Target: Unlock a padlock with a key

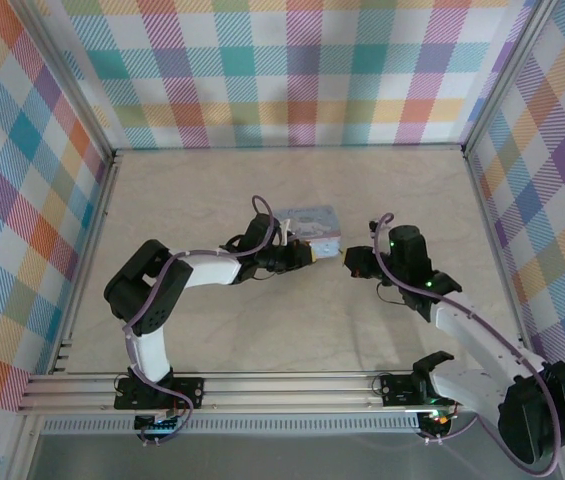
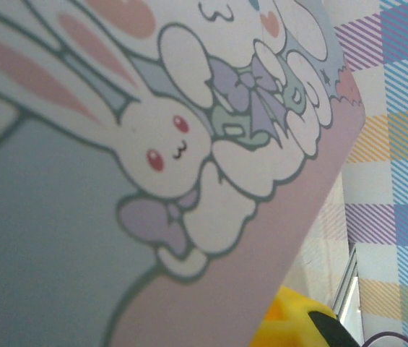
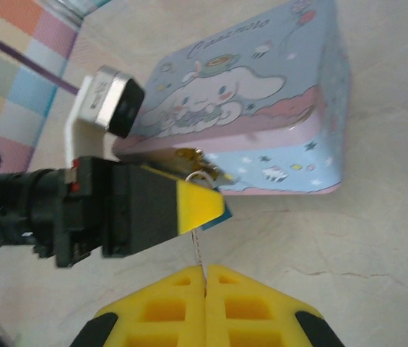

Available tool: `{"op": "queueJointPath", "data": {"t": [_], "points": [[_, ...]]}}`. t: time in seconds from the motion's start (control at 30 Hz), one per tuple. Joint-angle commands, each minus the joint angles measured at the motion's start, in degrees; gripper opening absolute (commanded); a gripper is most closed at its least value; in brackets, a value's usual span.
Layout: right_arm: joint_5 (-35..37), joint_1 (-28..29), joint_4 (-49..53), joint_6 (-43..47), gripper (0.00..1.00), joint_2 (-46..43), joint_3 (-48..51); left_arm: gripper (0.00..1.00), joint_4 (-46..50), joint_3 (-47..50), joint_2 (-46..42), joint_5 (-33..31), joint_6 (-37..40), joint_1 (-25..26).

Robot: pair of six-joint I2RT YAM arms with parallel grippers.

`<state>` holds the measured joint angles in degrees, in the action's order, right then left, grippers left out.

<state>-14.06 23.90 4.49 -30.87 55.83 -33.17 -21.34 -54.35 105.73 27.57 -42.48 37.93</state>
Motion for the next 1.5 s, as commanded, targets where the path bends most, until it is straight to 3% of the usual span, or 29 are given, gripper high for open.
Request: {"op": "queueJointPath", "data": {"t": [0.0,0.23,0.43,0.9,1.47], "points": [[-5.36,-0.43,-5.13,-3.06,0.00,-3.04,1.57,0.06,-3.46,-2.15,0.77,1.23,-1.48,-0.67],[-7.34,-0.70,-6.48,-6.66,0.00,-6.80,2.46,0.07,-4.75,-2.82,0.87,3.23,-2.69,-1.02],[-9.08,-0.75,-16.70,-14.00,0.00,-5.80,7.26,0.07,-6.18,-2.61,0.72,4.22,-3.85,-1.46],[-8.65,-0.80,-42.30,-23.81,0.00,8.74,16.63,0.08,-8.31,-1.93,0.44,5.54,-5.87,-2.25],[-7.82,-0.70,-58.91,-27.21,0.00,23.13,19.19,0.09,-8.44,-2.49,0.00,6.18,-6.65,-2.51]]}}
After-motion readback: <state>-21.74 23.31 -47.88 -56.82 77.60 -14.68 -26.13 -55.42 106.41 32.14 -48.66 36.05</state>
